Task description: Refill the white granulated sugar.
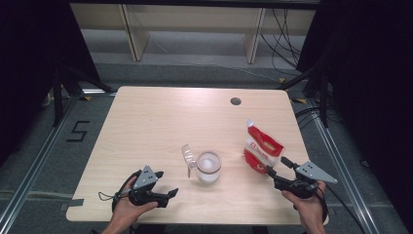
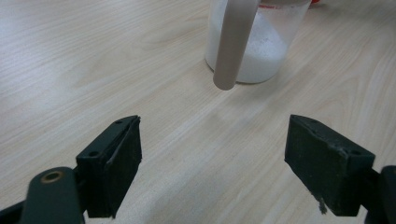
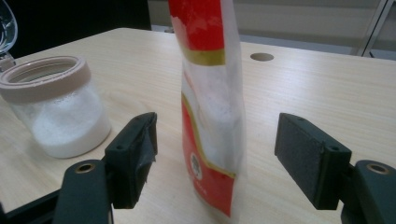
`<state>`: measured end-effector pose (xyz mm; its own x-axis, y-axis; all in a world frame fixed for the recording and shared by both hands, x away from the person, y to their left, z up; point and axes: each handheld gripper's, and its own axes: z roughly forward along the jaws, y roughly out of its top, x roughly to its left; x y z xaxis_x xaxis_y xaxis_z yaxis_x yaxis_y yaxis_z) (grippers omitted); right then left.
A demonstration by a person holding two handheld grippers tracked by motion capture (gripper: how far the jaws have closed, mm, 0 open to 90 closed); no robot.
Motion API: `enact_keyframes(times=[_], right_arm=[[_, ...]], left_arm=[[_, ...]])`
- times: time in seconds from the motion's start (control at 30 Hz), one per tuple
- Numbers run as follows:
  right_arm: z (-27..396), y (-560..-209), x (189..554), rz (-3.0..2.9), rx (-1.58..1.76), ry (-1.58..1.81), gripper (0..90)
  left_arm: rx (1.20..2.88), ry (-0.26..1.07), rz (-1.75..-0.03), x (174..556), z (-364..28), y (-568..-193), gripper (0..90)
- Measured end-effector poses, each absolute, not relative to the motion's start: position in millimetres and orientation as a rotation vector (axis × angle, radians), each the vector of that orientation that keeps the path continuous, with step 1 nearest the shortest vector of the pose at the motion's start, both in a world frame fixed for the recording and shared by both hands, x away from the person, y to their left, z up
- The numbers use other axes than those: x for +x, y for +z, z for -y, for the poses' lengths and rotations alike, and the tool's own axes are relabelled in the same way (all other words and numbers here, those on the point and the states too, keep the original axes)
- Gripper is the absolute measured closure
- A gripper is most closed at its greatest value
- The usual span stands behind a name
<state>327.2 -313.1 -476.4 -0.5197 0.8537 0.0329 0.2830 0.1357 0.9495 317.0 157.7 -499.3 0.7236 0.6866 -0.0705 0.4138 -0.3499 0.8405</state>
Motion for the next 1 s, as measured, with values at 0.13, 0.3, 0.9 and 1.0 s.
enact_keyframes(times=[0.13, 0.3, 0.9, 1.0], right_arm=[[311, -477, 324, -1.894, 1.092, 1.395, 30.5], [310, -477, 322, -1.911, 1.085, 1.389, 30.1], [311, -482, 312, -1.997, 1.126, 1.375, 27.6], [312, -483, 312, -2.008, 1.104, 1.367, 27.5]], left_arm=[[1.988, 0.365, -0.836, 317, -158, -499, 18.4], [1.991, 0.361, -0.834, 317, -158, -499, 18.4], [1.964, 0.337, -0.850, 319, -153, -497, 18.4], [1.973, 0.330, -0.847, 320, -154, -496, 18.4]])
